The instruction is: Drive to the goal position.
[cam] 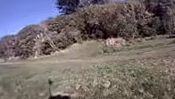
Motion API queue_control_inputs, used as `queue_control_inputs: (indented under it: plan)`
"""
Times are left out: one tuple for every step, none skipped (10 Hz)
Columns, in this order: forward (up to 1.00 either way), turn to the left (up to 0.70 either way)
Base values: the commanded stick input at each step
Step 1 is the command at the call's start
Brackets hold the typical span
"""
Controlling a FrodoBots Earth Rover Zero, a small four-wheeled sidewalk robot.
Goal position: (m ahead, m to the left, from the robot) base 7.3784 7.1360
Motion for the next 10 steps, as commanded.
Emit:
queue_control_inputs:
  plan:
    - [0.7,0.35]
    - [0.7,0.35]
    - [0.7,0.35]
    - [0.7,0.35]
    - [0.7,0.35]
    - [0.7,0.35]
    - [0.7,0.35]
    - [0.7,0.35]
    - [0.7,0.03]
    - [0.7,0.02]
